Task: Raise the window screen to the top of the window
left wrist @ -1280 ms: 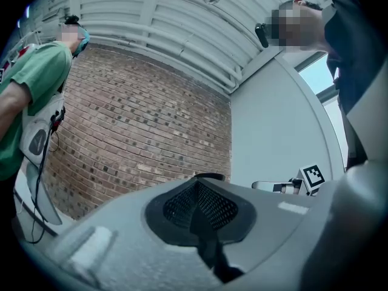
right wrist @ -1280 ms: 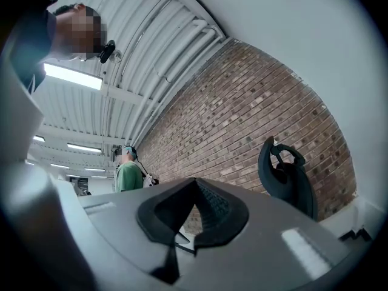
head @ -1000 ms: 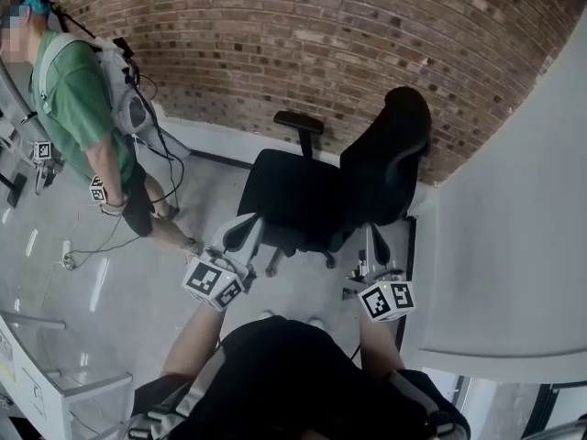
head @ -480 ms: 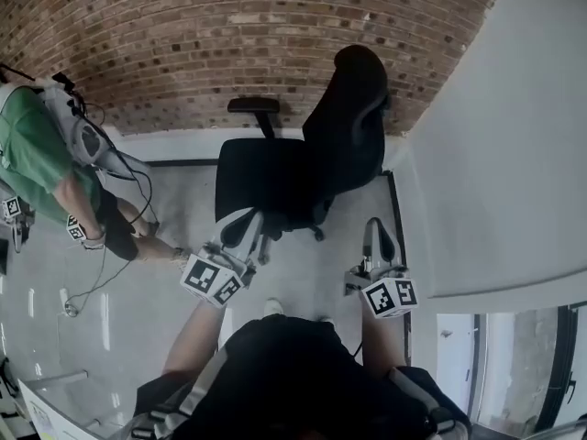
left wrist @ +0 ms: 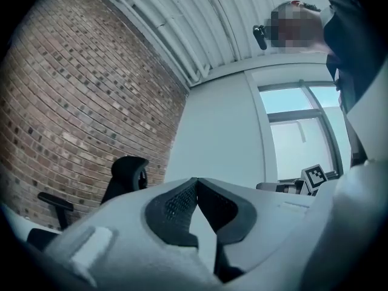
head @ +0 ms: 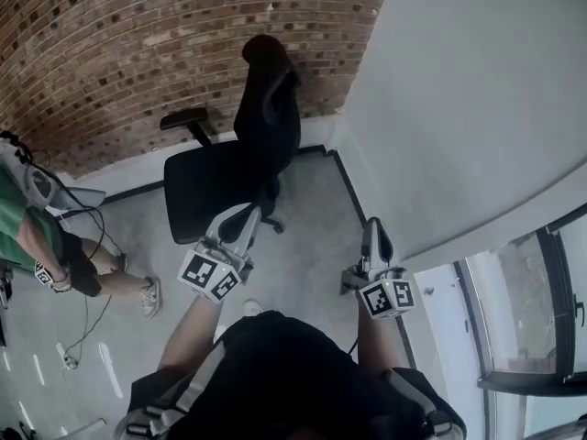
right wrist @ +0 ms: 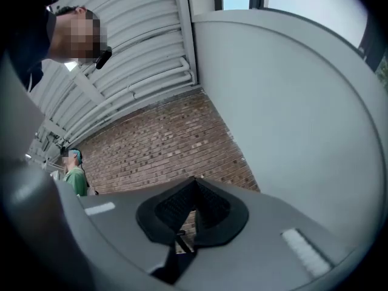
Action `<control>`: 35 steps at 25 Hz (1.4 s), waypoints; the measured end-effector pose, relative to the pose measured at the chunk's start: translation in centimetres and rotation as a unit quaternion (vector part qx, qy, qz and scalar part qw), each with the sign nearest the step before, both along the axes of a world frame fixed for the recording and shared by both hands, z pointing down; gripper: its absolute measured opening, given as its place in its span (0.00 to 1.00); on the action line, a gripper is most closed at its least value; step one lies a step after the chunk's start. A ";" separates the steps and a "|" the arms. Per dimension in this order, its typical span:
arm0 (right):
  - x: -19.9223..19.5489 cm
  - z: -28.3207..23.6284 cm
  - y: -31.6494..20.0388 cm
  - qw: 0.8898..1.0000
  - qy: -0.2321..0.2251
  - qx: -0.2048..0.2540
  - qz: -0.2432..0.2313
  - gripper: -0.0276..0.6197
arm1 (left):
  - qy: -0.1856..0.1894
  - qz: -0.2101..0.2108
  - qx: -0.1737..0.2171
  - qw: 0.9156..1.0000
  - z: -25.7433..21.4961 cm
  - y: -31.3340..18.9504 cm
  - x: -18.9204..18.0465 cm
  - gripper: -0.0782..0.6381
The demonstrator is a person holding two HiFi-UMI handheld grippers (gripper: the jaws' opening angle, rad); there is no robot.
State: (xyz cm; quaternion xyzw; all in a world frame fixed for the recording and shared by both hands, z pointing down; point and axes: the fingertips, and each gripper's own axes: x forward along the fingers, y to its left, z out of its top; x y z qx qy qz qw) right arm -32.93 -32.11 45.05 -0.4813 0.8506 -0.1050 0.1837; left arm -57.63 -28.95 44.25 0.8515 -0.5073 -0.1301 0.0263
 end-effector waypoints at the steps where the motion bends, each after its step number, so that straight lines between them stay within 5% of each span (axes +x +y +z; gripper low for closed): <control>1: 1.8 -0.2 0.6 1.000 0.002 0.001 0.014 0.05 | 0.001 0.013 0.002 1.000 0.0 -0.1 1.7 0.11; 8: 11.4 -1.2 4.7 0.996 0.031 0.011 0.078 0.05 | 0.009 0.093 0.001 0.996 -0.7 0.9 12.9 0.11; 19: 22.7 -0.5 12.0 0.986 0.001 0.010 0.166 0.05 | -0.011 0.182 -0.001 0.983 -0.9 4.3 24.7 0.11; 30: 35.8 -0.1 22.3 0.957 0.020 0.008 0.290 0.05 | -0.003 0.311 0.000 0.950 -0.1 9.3 40.1 0.11; 35: 41.4 -0.2 28.6 0.931 0.029 0.008 0.363 0.05 | 0.001 0.380 0.004 0.925 0.1 12.3 47.4 0.11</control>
